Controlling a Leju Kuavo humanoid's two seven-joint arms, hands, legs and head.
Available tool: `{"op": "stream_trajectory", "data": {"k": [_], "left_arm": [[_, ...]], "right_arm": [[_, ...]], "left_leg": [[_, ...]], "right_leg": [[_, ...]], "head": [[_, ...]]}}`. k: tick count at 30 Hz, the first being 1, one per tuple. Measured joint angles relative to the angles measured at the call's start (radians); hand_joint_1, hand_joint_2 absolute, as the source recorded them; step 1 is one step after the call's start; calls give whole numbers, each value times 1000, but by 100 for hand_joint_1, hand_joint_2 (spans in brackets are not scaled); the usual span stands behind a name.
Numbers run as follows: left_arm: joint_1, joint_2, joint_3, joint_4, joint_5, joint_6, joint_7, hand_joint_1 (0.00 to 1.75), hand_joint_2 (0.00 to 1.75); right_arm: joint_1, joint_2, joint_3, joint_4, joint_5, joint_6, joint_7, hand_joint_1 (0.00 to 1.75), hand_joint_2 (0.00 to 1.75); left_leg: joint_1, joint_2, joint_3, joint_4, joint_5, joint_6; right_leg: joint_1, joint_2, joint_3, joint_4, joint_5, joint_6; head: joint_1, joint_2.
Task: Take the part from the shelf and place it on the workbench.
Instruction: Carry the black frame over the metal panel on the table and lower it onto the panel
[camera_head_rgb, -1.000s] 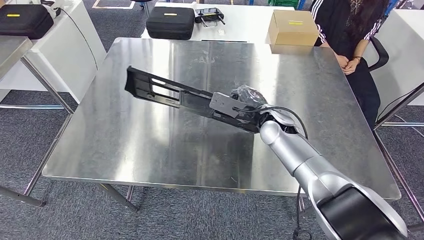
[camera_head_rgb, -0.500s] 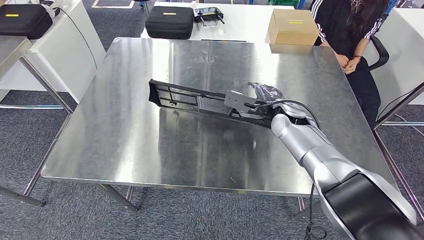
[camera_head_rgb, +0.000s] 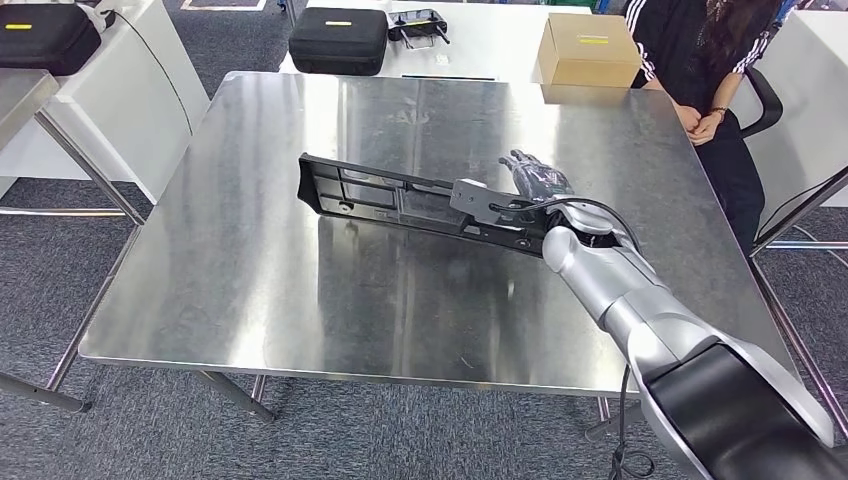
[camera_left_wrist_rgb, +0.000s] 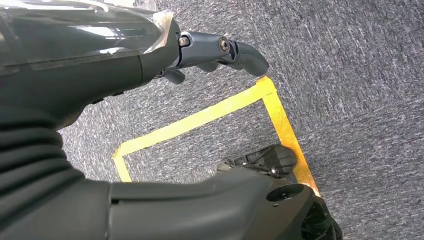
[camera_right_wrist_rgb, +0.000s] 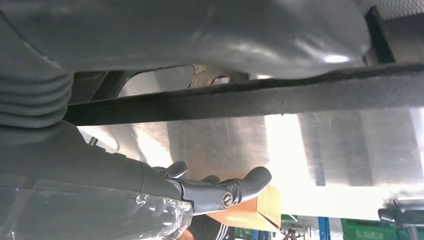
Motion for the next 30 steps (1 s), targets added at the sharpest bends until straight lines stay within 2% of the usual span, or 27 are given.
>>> {"op": "stream_trajectory", "data": {"k": [9, 20, 24, 30], "left_arm": [[0, -3, 0, -1, -4, -2, -4, 0, 0], [2, -3, 0, -5, -6, -14, -4, 0, 0], [3, -3, 0, -5, -4, -11, -4, 0, 0], [5, -3, 0, -5, 3, 7, -10, 0, 0]], "right_arm": [[-3, 8, -46, -57, -19, -39, -15, 0, 175], [-3, 12, -105, -206, 9, -54, -19, 0, 175], [14, 12, -128, -286, -4, -54, -25, 0, 0], [78, 22, -178, -496, -138, -11, -54, 0, 0]], "left_leg": [[1, 1, 2, -1, 0, 0], [1, 1, 3, -1, 1, -1], [1, 1, 3, -1, 1, -1], [1, 1, 4, -1, 1, -1]], "right_leg": [[1, 0, 0, 0, 0, 0], [1, 0, 2, 0, 0, 0], [1, 0, 2, 0, 0, 0], [1, 0, 3, 0, 0, 0]], "head": [[0, 0], [0, 0], [0, 0], [0, 0]]}}
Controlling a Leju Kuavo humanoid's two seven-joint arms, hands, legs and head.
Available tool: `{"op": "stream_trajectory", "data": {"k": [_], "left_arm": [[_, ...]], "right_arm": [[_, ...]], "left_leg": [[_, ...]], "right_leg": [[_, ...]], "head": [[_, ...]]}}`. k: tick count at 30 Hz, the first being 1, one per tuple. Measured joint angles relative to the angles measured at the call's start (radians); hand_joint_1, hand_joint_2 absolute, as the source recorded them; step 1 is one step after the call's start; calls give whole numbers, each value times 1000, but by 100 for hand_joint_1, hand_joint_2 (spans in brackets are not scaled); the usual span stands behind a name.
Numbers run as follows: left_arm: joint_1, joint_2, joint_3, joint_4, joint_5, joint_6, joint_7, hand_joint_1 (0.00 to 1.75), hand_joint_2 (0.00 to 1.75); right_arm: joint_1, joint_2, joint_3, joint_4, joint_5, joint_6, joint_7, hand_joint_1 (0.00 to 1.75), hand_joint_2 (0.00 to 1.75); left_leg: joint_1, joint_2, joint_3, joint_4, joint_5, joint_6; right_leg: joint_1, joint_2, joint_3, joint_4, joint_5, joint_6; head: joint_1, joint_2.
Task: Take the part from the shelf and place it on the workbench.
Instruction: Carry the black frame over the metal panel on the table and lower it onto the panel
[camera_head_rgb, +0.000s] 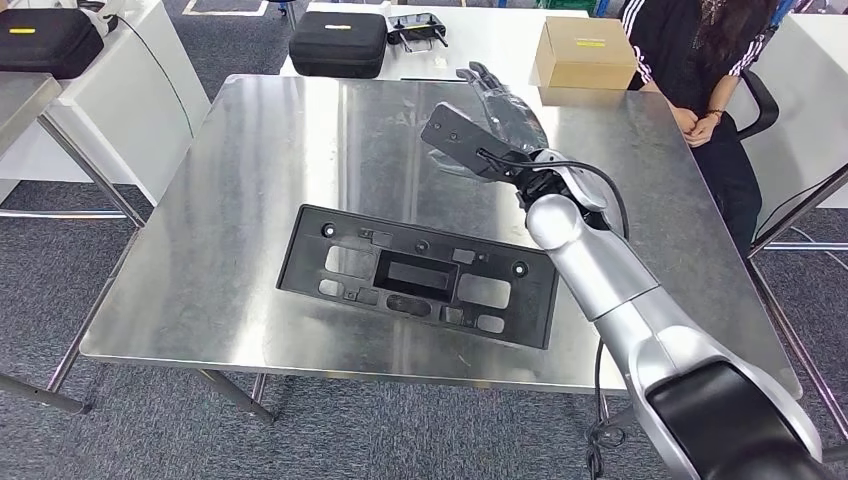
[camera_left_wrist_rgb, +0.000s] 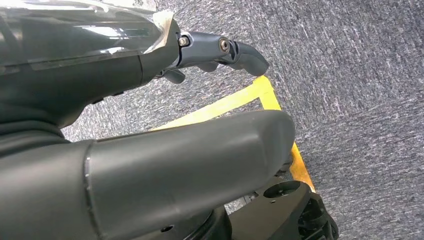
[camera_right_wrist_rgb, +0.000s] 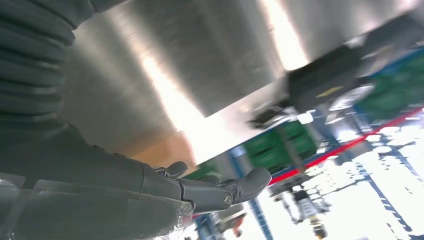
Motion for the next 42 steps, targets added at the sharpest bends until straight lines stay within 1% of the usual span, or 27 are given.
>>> {"op": "stream_trajectory", "data": {"k": [2, 3, 8, 10, 12, 16, 22, 25, 27, 28, 29, 30, 31, 32, 33, 34, 35, 36, 37, 38, 39, 40, 42], "left_arm": [[1, 0, 0, 0, 3, 4, -4, 0, 0], [2, 0, 0, 0, 5, 8, -6, 0, 0], [6, 0, 2, 0, 26, 18, -23, 0, 0], [9, 0, 5, 0, 32, 19, -33, 0, 0], [12, 0, 8, 0, 39, 20, -41, 0, 0], [17, 0, 16, 0, 56, 23, -52, 0, 0], [28, 0, 37, 0, 79, 24, -62, 0, 0], [30, 1, 46, 0, 83, 22, -62, 0, 0], [30, 0, 50, -1, 83, 21, -63, 0, 0], [30, -1, 52, -1, 83, 21, -63, 0, 0], [30, -2, 53, -1, 83, 21, -63, 0, 0], [30, -2, 54, -1, 83, 21, -63, 0, 0], [30, -2, 55, -1, 84, 20, -63, 0, 0], [31, -2, 57, -1, 85, 20, -63, 0, 0], [31, -2, 58, -1, 87, 18, -63, 0, 0], [32, -3, 59, -1, 89, 17, -64, 0, 0], [32, -4, 59, -1, 92, 15, -65, 0, 0], [32, -4, 59, -1, 93, 13, -66, 0, 0], [32, -3, 60, -1, 93, 11, -67, 0, 0], [32, -3, 60, -1, 93, 9, -69, 0, 0], [32, -2, 60, -1, 93, 4, -70, 0, 0], [33, -1, 60, -1, 93, 0, -71, 0, 0], [34, 0, 60, -1, 93, -10, -74, 0, 0]], "right_arm": [[19, 5, -12, -66, -58, 20, -10, 0, 0], [32, 8, -20, -103, -111, 36, -20, 0, 0], [110, 26, -54, -307, -523, 149, -61, 0, 0], [136, 30, -62, -372, -632, 177, -72, 0, 0], [157, 32, -64, -427, -708, 196, -82, 0, 0], [189, 33, -62, -513, -784, 218, -95, 0, 0], [221, 33, -49, -601, -788, 227, -100, 0, 0], [227, 33, -39, -622, -786, 227, -100, 0, 0], [227, 33, -36, -635, -787, 227, -101, 0, 0], [227, 34, -35, -640, -787, 227, -101, 0, 0], [227, 33, -35, -643, -787, 227, -102, 0, 0], [228, 33, -35, -645, -786, 227, -102, 0, 0], [230, 32, -34, -646, -785, 227, -102, 0, 0], [234, 30, -34, -646, -782, 227, -102, 0, 0], [239, 28, -32, -646, -779, 227, -102, 0, 0], [243, 26, -31, -646, -775, 227, -102, 0, 0], [246, 24, -28, -646, -772, 227, -102, 0, 0], [247, 23, -26, -647, -771, 228, -102, 0, 0], [249, 22, -23, -647, -773, 228, -103, 0, 0], [251, 21, -21, -647, -777, 230, -104, 0, 0], [253, 19, -18, -647, -783, 232, -105, 0, 0], [256, 18, -16, -648, -789, 234, -107, 0, 0], [259, 18, -12, -648, -797, 241, -109, 0, 0]], "left_leg": [[0, 0, 0, 0, 0, 0], [0, 0, 0, 0, 0, 0], [1, 0, 1, 0, 0, 0], [1, 0, 1, 0, 0, 0], [1, 0, 1, 0, 0, 0], [1, 0, 2, 0, 0, 0], [-3, -1, 2, 2, -3, 3], [-7, -1, 2, 2, -6, 8], [-3, 1, 13, -12, -3, 15], [0, 2, 21, -21, 0, 19], [4, 4, 28, -29, 3, 22], [6, 6, 32, -32, 4, 24], [7, 7, 33, -33, 4, 26], [7, 8, 33, -33, 5, 26], [9, 8, 33, -32, 4, 25], [12, 8, 33, -31, 3, 22], [16, 7, 33, -28, 1, 18], [19, 7, 33, -25, -3, 11], [21, 6, 30, -20, -6, 2], [22, 5, 29, -15, -8, -7], [20, 3, 27, -10, -9, -15], [20, 2, 26, -9, -7, -21], [22, 1, 23, -7, -9, -31]], "right_leg": [[0, 0, 0, 0, 0, 0], [0, 0, 0, 0, 0, 0], [0, 0, 1, 0, 0, 0], [0, 0, 1, 0, 0, 0], [0, 0, 1, 0, 0, 0], [0, 0, 1, 0, 0, 0], [-6, 0, 3, -3, 0, 1], [-10, 0, 3, -5, 0, 3], [-9, -1, 4, -3, -5, 9], [-7, -1, -6, 18, -15, 10], [-7, -1, -26, 59, -32, 9], [-10, -2, -58, 119, -55, 7], [-12, -2, -98, 189, -79, 5], [-16, -2, -134, 247, -94, 7], [-21, -2, -157, 278, -95, 15], [-26, -3, -160, 270, -78, 28], [-31, -5, -146, 226, -47, 43], [-38, -9, -118, 155, -11, 60], [-39, -9, -89, 95, 19, 69], [-38, -8, -69, 55, 37, 70], [-36, -6, -60, 35, 44, 66], [-32, -1, -61, 39, 43, 58], [-37, 1, -69, 40, 44, 42]], "head": [[0, 0], [0, 0], [0, 0], [0, 0], [0, 0], [0, 0], [0, 0], [0, 0], [0, 0], [1, 0], [2, 0], [3, 0], [4, 0], [4, 0], [4, 0], [4, 0], [4, 0], [4, 0], [6, 0], [7, 0], [8, 0], [8, 0], [6, 0]]}}
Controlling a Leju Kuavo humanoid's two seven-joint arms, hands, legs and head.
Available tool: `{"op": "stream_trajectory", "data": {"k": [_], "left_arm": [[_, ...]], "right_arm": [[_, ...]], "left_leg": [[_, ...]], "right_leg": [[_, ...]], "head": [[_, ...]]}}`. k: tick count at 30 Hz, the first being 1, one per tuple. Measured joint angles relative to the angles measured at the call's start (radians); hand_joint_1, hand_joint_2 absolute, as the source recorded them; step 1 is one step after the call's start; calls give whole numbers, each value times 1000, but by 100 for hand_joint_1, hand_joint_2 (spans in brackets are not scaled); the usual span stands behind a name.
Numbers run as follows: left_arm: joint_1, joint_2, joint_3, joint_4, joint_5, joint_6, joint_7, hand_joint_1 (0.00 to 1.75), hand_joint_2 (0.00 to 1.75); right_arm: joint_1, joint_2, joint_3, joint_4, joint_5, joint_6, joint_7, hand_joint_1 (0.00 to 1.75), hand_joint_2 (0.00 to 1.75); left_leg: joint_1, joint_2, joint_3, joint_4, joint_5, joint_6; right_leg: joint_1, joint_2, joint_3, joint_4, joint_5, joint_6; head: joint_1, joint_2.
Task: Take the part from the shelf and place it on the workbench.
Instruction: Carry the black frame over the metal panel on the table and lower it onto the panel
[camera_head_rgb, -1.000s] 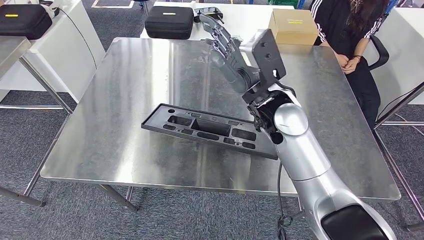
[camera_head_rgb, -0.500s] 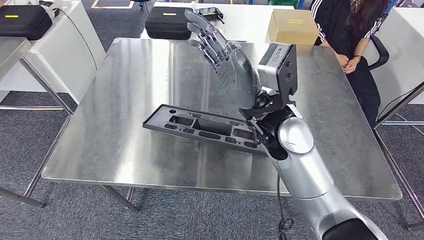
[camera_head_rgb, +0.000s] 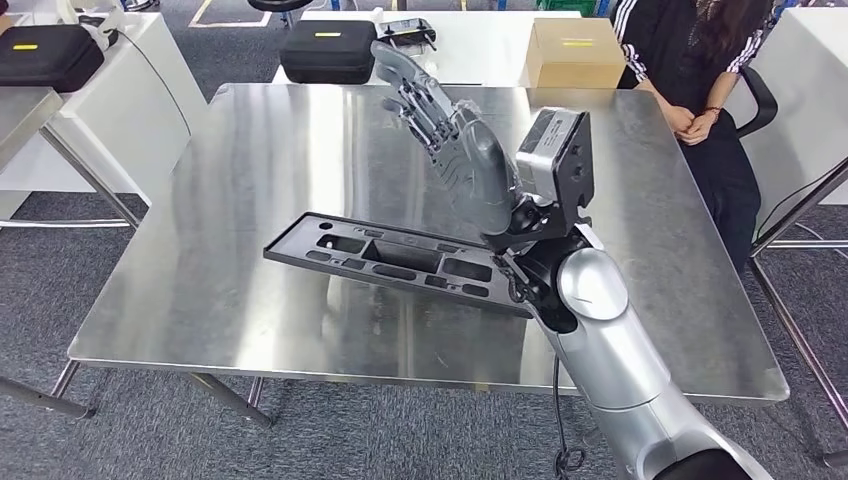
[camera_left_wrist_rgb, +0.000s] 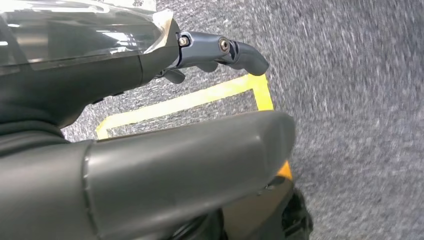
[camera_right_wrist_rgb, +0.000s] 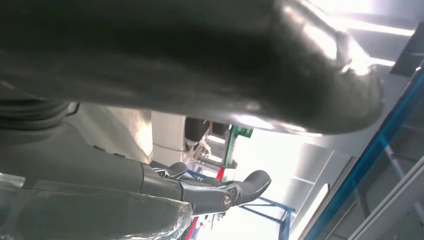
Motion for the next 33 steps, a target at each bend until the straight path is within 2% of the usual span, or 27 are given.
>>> {"op": "stream_trajectory", "data": {"k": [1, 2, 4, 5, 6, 7, 8, 10, 11, 12, 14, 16, 17, 18, 20, 21, 22, 23, 25, 26, 27, 28, 29, 30, 31, 32, 33], "left_arm": [[0, 1, 0, 0, 0, -2, -2, 0, 0], [0, 2, 0, 0, 0, -4, -5, 0, 0], [1, 4, 0, 0, 0, -7, -10, 0, 0], [1, 5, 0, 0, 0, -9, -10, 0, 0], [1, 6, 0, 0, 0, -11, -11, 0, 0], [2, 7, 0, 0, 1, -13, -11, 0, 0], [2, 7, 0, 0, 3, -13, -11, 0, 0], [1, 8, 1, 0, 5, -12, -11, 0, 0], [0, 9, 1, 0, 6, -12, -11, 0, 0], [0, 9, 1, 0, 6, -12, -11, 0, 0], [0, 10, 3, 0, 8, -14, -10, 0, 0], [0, 10, 4, 0, 8, -15, -11, 0, 0], [0, 10, 5, 0, 8, -15, -11, 0, 0], [0, 10, 6, 0, 8, -16, -11, 0, 0], [0, 10, 7, 0, 7, -17, -10, 0, 0], [0, 10, 7, 0, 5, -18, -10, 0, 0], [0, 10, 7, 0, 3, -21, -10, 0, 0], [0, 9, 7, 0, 1, -23, -10, 0, 0], [0, 9, 7, 0, -1, -28, -7, 0, 0], [0, 9, 7, 0, -3, -29, -6, 0, 0], [-1, 9, 7, 0, -5, -30, -4, 0, 0], [-1, 10, 7, 0, -7, -31, -3, 0, 0], [-1, 10, 7, 0, -9, -30, -1, 0, 0], [-1, 10, 7, 0, -10, -29, 1, 0, 0], [-1, 10, 6, 0, -10, -26, 4, 0, 0], [-1, 10, 6, 0, -10, -22, 6, 0, 0], [-1, 9, 6, 0, -10, -18, 7, 0, 0]], "right_arm": [[0, 1, 2, 0, -5, 3, -1, 0, 0], [0, 1, 6, -1, -10, 7, -1, 0, 0], [2, 2, 14, -1, -18, 12, -1, 0, 0], [3, 2, 19, -1, -20, 14, -1, 0, 0], [6, 2, 23, -1, -22, 15, -1, 0, 0], [8, 1, 28, -2, -23, 17, -1, 0, 0], [10, 1, 31, -4, -23, 19, -1, 0, 0], [12, 1, 38, -10, -23, 20, 0, 0, 0], [11, 1, 41, -12, -22, 20, 1, 0, 0], [11, 1, 45, -14, -21, 19, 2, 0, 0], [10, 1, 50, -15, -18, 19, 4, 0, 0], [10, -1, 55, -15, -17, 18, 5, 0, 0], [9, -2, 56, -15, -17, 18, 6, 0, 0], [8, -4, 57, -15, -16, 17, 6, 0, 0], [10, -8, 61, -14, -15, 17, 7, 0, 0], [13, -10, 63, -14, -15, 17, 7, 0, 0], [16, -11, 65, -14, -13, 16, 7, 0, 0], [18, -13, 67, -14, -11, 15, 7, 0, 0], [20, -14, 70, -14, -8, 14, 8, 0, 0], [21, -14, 70, -14, -6, 14, 8, 0, 0], [21, -14, 71, -14, -3, 14, 8, 0, 0], [23, -15, 72, -14, 0, 14, 9, 0, 0], [25, -16, 73, -14, 4, 14, 10, 0, 0], [27, -17, 74, -14, 8, 14, 12, 0, 0], [28, -17, 76, -13, 11, 14, 13, 0, 0], [29, -18, 77, -12, 17, 14, 15, 0, 0], [30, -18, 79, -10, 24, 15, 16, 0, 0]], "left_leg": [[2, 1, -6, 13, -15, -3], [3, 1, -19, 45, -43, -5], [2, 1, -66, 165, -123, -4], [1, 0, -90, 229, -154, -4], [1, 1, -103, 269, -168, -2], [0, 1, -99, 276, -164, 1], [-1, 1, -73, 244, -143, 6], [-6, 0, 15, 112, -96, 21], [-10, 0, 50, 56, -80, 26], [-15, -1, 69, 22, -74, 29], [-24, 0, 69, 10, -65, 31], [-23, 4, 63, -3, -49, 40], [-21, 6, 58, -9, -38, 47], [-19, 9, 51, -13, -27, 52], [-19, 11, 28, -13, -10, 56], [-19, 13, 17, -13, -1, 55], [-19, 14, 6, -12, 6, 53], [-17, 15, -4, -11, 14, 50], [-15, 16, -20, -8, 26, 41], [-16, 16, -27, -6, 31, 34], [-17, 16, -32, -4, 37, 28], [-19, 16, -36, -3, 43, 22], [-20, 16, -38, -2, 50, 16], [-19, 15, -40, -2, 54, 12], [-17, 14, -46, 4, 48, 8], [-15, 13, -55, 23, 26, 4], [-13, 11, -72, 61, -12, 1]], "right_leg": [[-3, 0, -3, 0, 3, -10], [-4, -1, -7, -1, 7, -23], [3, -2, -17, -1, 15, -46], [9, -2, -23, -1, 19, -54], [15, -3, -30, 0, 23, -60], [20, -3, -35, 0, 27, -64], [24, -3, -39, 0, 31, -66], [29, -2, -45, 1, 38, -65], [31, -2, -47, 1, 42, -61], [33, -3, -48, 1, 46, -55], [32, -5, -50, -1, 56, -41], [30, -6, -60, 6, 52, -30], [29, -6, -71, 28, 31, -29], [29, -7, -88, 70, -2, -32], [26, -6, -129, 193, -75, -36], [24, -6, -141, 245, -95, -31], [22, -7, -138, 268, -100, -23], [19, -7, -116, 254, -90, -11], [13, -10, -25, 129, -56, 10], [14, -10, 22, 60, -47, 13], [15, -10, 53, 10, -44, 11], [18, -9, 67, -15, -45, 6], [21, -8, 68, -19, -44, -1], [18, -8, 60, -18, -39, -9], [14, -8, 54, -18, -32, -19], [11, -9, 47, -19, -25, -32], [9, -10, 38, -20, -16, -46]], "head": [[-1, 0], [-3, 0], [-4, 0], [-4, 0], [-4, 0], [-4, 0], [-4, 0], [-4, 0], [-3, 0], [-3, 0], [-3, 0], [-3, 0], [-1, 0], [1, 0], [4, 0], [5, 0], [5, 0], [5, 0], [6, 0], [6, 0], [6, 0], [7, 0], [7, 0], [7, 0], [6, 0], [6, 0], [5, 0]]}}
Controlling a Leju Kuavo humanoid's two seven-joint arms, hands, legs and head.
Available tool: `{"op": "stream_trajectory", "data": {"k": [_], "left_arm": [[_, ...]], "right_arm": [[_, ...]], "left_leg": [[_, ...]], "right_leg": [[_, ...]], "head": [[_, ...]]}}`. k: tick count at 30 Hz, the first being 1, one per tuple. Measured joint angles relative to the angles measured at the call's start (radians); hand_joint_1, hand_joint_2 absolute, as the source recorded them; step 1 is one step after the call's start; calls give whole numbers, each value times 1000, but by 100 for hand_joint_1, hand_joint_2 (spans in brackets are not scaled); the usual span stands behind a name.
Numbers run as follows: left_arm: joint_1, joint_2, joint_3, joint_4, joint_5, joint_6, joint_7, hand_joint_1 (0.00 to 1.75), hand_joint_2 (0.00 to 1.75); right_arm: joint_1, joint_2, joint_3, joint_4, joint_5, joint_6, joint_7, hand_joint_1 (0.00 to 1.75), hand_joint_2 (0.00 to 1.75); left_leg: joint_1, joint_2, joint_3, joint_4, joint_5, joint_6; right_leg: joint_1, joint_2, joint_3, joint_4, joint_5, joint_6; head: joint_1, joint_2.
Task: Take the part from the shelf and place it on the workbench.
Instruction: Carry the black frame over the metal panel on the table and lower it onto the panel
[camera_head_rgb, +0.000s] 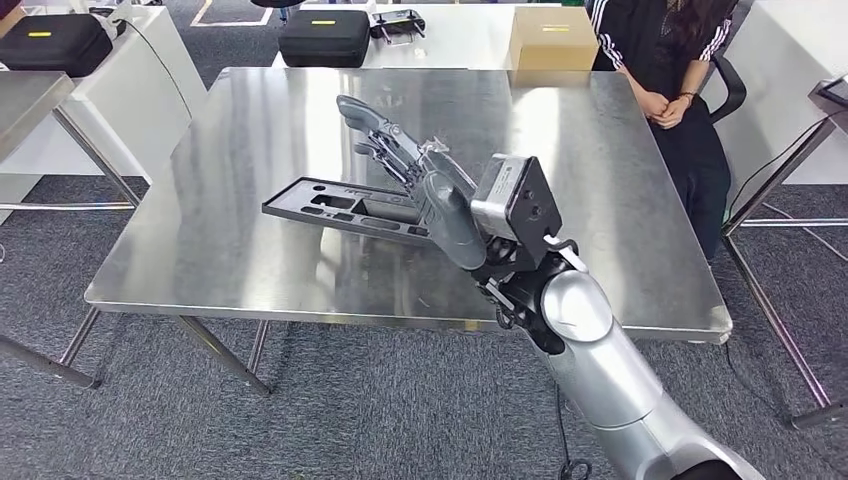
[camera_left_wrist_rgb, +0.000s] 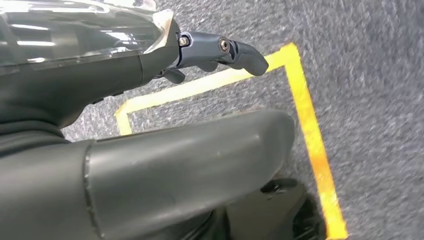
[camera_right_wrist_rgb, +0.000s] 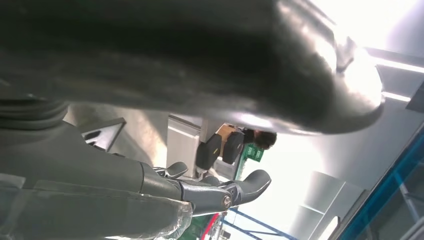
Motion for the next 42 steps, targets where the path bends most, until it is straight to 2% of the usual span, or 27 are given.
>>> {"op": "stream_trajectory", "data": {"k": [2, 3, 4, 5, 7, 9, 11, 13, 14, 16, 18, 19, 20, 22, 24, 26, 27, 28, 29, 31, 33, 34, 35, 36, 38, 40, 42], "left_arm": [[0, -2, 0, 0, 0, 4, 2, 0, 0], [0, -2, -1, 0, -1, 5, 2, 0, 0], [-1, -2, -1, 0, -1, 5, 3, 0, 0], [-1, -2, -1, 0, -1, 5, 3, 0, 0], [-2, -2, -2, 0, -1, 5, 5, 0, 0], [-4, -2, -2, 0, -1, 5, 5, 0, 0], [-5, -2, -3, 0, -1, 5, 5, 0, 0], [-4, -3, -3, 0, -1, 4, 5, 0, 0], [-4, -4, -4, 0, -1, 4, 5, 0, 0], [-4, -3, -4, 0, -1, 4, 5, 0, 0], [-4, -2, -4, 0, -2, 4, 5, 0, 0], [-4, -2, -4, 0, -2, 4, 5, 0, 0], [-4, -2, -4, 0, -2, 4, 6, 0, 0], [-4, -3, -4, 0, -2, 4, 6, 0, 0], [-4, -4, -4, 0, -1, 4, 6, 0, 0], [-4, -4, -4, 0, -1, 4, 6, 0, 0], [-3, -5, -4, 0, 0, 4, 6, 0, 0], [-3, -4, -4, 0, 0, 4, 6, 0, 0], [-2, -3, -4, 0, 1, 4, 6, 0, 0], [0, -1, -4, 1, 2, 4, 6, 0, 0], [0, -2, -4, 0, 3, 4, 7, 0, 0], [0, -2, -4, 0, 4, 4, 7, 0, 0], [0, -2, -4, 0, 6, 4, 8, 0, 0], [0, -1, -4, 0, 7, 4, 11, 0, 0], [-1, -1, -4, 0, 10, 4, 18, 0, 0], [-5, -1, -4, 0, 11, 4, 22, 0, 0], [-6, -1, -4, -1, 12, 5, 24, 0, 0]], "right_arm": [[2, 0, 3, 5, 17, 0, 1, 0, 0], [5, 0, 5, 9, 24, 0, 1, 0, 0], [7, 0, 6, 12, 30, -1, 1, 0, 0], [10, -1, 8, 16, 34, -1, 1, 0, 0], [12, -2, 10, 21, 41, -2, 2, 0, 0], [12, -4, 12, 23, 47, -4, 2, 0, 0], [11, -6, 14, 25, 53, -6, 3, 0, 0], [11, -8, 16, 29, 57, -9, 6, 0, 0], [11, -10, 16, 32, 60, -11, 8, 0, 0], [11, -14, 16, 39, 64, -12, 11, 0, 0], [12, -17, 17, 48, 69, -12, 14, 0, 0], [12, -19, 18, 54, 71, -12, 15, 0, 0], [13, -21, 20, 60, 73, -12, 17, 0, 0], [13, -23, 24, 70, 77, -10, 19, 0, 0], [10, -23, 29, 76, 81, -6, 20, 0, 0], [7, -21, 36, 83, 85, -1, 22, 0, 0], [8, -21, 40, 90, 88, 1, 24, 0, 0], [9, -21, 45, 99, 90, 3, 26, 0, 0], [12, -21, 50, 110, 93, 5, 28, 0, 0], [16, -21, 61, 132, 98, 6, 28, 0, 0], [19, -20, 70, 148, 103, 6, 25, 0, 0], [22, -20, 74, 157, 107, 6, 28, 0, 0], [26, -20, 78, 168, 112, 4, 34, 0, 0], [32, -21, 84, 189, 122, 1, 41, 0, 0], [50, -24, 102, 265, 149, -8, 43, 0, 0], [77, -30, 122, 370, 171, -18, 11, 0, 0], [104, -35, 139, 467, 186, -28, -25, 0, 0]], "left_leg": [[1, -4, -40, 122, -91, -5], [1, -5, -54, 178, -117, -7], [1, -6, -55, 210, -121, -7], [2, -6, -39, 210, -106, -7], [4, -6, 40, 119, -56, -5], [4, -10, 130, -7, -46, -3], [-3, -15, 160, -63, -56, 5], [-8, -13, 148, -69, -43, 24], [-9, -10, 140, -71, -32, 36], [-9, -4, 117, -74, -9, 55], [-12, -2, 86, -73, 14, 62], [-13, -1, 70, -73, 26, 62], [-14, 0, 56, -72, 37, 62], [-15, 1, 31, -71, 57, 58], [-17, 1, 14, -70, 75, 50], [-20, 2, 4, -72, 96, 39], [-21, 2, 1, -74, 107, 33], [-19, 1, -3, -74, 112, 27], [-17, 0, -8, -67, 102, 22], [-12, -5, -32, -4, 28, 12], [-9, -7, -66, 124, -69, 2], [-7, -8, -76, 183, -90, -3], [-4, -8, -75, 218, -88, -7], [1, -8, -55, 217, -63, -11], [15, -9, 31, 122, -19, -23], [19, -17, 115, 4, -26, -28], [14, -25, 133, -39, -45, -16]], "right_leg": [[4, -2, -21, 1, 17, -19], [6, -3, -33, 1, 26, -23], [8, -3, -44, 1, 34, -23], [8, -3, -55, 2, 43, -21], [9, -2, -72, 3, 58, -13], [13, -2, -83, 4, 71, -1], [16, -3, -87, 3, 86, 16], [14, -4, -94, 4, 92, 31], [13, -3, -104, 18, 78, 31], [12, -3, -141, 107, 4, 19], [12, -3, -178, 241, -72, 12], [12, -3, -182, 287, -86, 16], [12, -3, -170, 301, -81, 23], [13, -3, -95, 224, -46, 38], [19, -3, 15, 78, -34, 35], [28, -3, 73, -14, -45, 23], [30, -3, 74, -30, -46, 16], [23, -3, 67, -32, -40, 8], [18, -5, 60, -34, -30, -1], [8, -8, 46, -37, -8, -20], [10, -9, 21, -35, 14, -29], [10, -10, 7, -35, 26, -27], [10, -11, -7, -33, 35, -25], [8, -11, -19, -31, 44, -20], [4, -12, -41, -20, 56, -7], [8, -13, -62, -2, 64, 6], [12, -15, -78, 7, 76, 22]], "head": [[-1, 0], [-1, 0], [-1, 0], [-1, 0], [-2, 0], [-1, 0], [0, 0], [1, 0], [2, 0], [5, 0], [7, 0], [7, 0], [7, 0], [7, 0], [7, 0], [7, 0], [6, 0], [6, 0], [6, 0], [2, 0], [-1, 0], [-2, 0], [-2, 0], [-2, 0], [-3, 0], [-4, 0], [-4, 0]]}}
